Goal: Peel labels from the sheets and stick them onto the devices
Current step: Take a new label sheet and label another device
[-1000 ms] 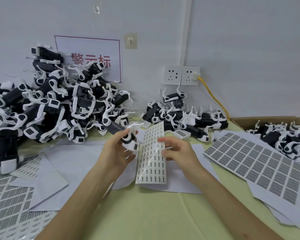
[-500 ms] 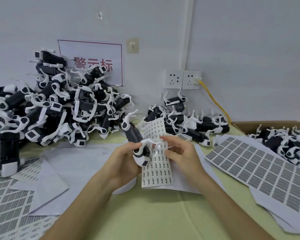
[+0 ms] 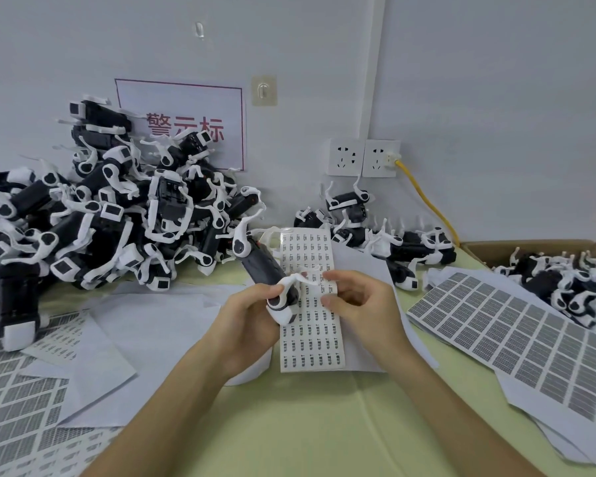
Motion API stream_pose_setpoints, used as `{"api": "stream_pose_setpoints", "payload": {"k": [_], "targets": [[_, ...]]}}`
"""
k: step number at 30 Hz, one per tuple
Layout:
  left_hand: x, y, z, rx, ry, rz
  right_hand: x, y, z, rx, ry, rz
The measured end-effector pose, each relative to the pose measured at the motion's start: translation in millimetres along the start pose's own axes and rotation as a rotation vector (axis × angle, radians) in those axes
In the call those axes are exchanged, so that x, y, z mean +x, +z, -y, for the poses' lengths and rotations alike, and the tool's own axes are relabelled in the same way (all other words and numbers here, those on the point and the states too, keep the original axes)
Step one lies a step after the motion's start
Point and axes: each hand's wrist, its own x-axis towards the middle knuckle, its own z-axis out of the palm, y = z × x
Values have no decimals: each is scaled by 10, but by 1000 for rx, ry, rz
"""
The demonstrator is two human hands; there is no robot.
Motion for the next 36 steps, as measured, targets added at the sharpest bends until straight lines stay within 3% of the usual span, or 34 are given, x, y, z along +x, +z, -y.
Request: {"api": "stream_pose_setpoints", "payload": {"k": [6,12,15,21,33,36], "targets": [[1,25,49,25,-6,30,-21,21,12,-138,-18,-24],[1,31,44,-8,-2,-35,-31,16,54,-56,-31,-24],[6,30,40,-8,-34,16,-30,17,50,-67,-31,-52],[2,75,7,-53,-12,-87,-42,16,56,-29,-25,-60],[-13,82,8,-63,-25,53,-61,44,63,-36,-43,-144],[-26,96,-1,-107,-27,42,-89,57,80,-152,-137,-196]]}}
